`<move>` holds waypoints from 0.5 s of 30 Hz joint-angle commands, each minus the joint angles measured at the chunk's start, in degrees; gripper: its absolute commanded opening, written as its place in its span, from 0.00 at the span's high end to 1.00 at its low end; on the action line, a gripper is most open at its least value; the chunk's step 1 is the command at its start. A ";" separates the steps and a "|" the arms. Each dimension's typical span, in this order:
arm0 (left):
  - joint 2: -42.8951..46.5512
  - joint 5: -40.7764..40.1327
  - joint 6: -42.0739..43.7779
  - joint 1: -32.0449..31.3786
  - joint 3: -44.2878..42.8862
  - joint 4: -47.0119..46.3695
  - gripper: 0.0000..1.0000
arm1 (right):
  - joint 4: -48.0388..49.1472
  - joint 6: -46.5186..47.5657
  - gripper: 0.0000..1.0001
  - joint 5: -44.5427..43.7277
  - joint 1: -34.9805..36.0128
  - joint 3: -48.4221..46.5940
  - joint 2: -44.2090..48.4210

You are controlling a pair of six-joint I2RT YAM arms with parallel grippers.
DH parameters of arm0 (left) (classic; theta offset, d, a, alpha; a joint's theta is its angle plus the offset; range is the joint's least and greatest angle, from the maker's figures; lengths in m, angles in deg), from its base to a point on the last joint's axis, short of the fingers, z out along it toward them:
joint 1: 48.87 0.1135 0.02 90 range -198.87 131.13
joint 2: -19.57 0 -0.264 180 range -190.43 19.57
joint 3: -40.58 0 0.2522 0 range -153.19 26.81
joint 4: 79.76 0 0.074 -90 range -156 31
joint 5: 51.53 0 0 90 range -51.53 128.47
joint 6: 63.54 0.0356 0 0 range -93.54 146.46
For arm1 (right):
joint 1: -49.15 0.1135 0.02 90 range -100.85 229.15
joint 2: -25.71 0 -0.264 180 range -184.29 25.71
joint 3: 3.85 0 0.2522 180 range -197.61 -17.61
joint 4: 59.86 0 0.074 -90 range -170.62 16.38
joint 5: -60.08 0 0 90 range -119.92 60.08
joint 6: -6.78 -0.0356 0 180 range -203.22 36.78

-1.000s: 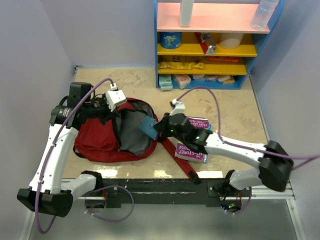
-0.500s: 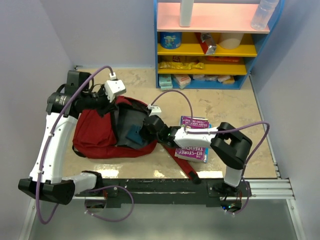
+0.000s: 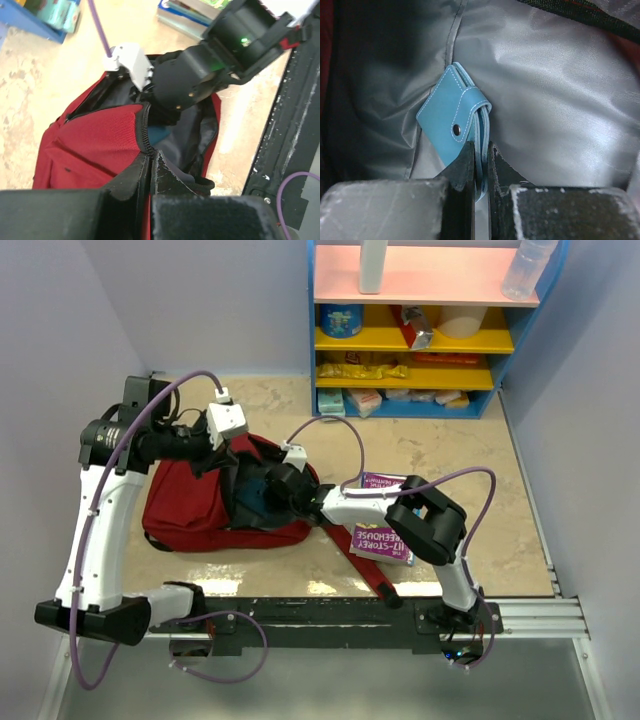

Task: Pack the student bag
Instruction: Place the personal item in the student bag.

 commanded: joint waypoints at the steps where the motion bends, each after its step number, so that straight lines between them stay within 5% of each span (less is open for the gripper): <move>1: 3.26 10.15 3.54 0.01 1.23 -1.30 1.00 | 4.56 -4.15 1.00 -0.97 -0.18 -0.69 0.05; 8: 4.66 11.12 5.04 0.01 9.84 -4.63 1.00 | 19.16 -3.54 1.00 7.38 -0.10 2.66 -1.09; 15: 4.93 12.09 5.13 0.10 11.26 -6.49 1.00 | 22.53 -2.75 1.00 10.82 0.61 -0.32 -3.55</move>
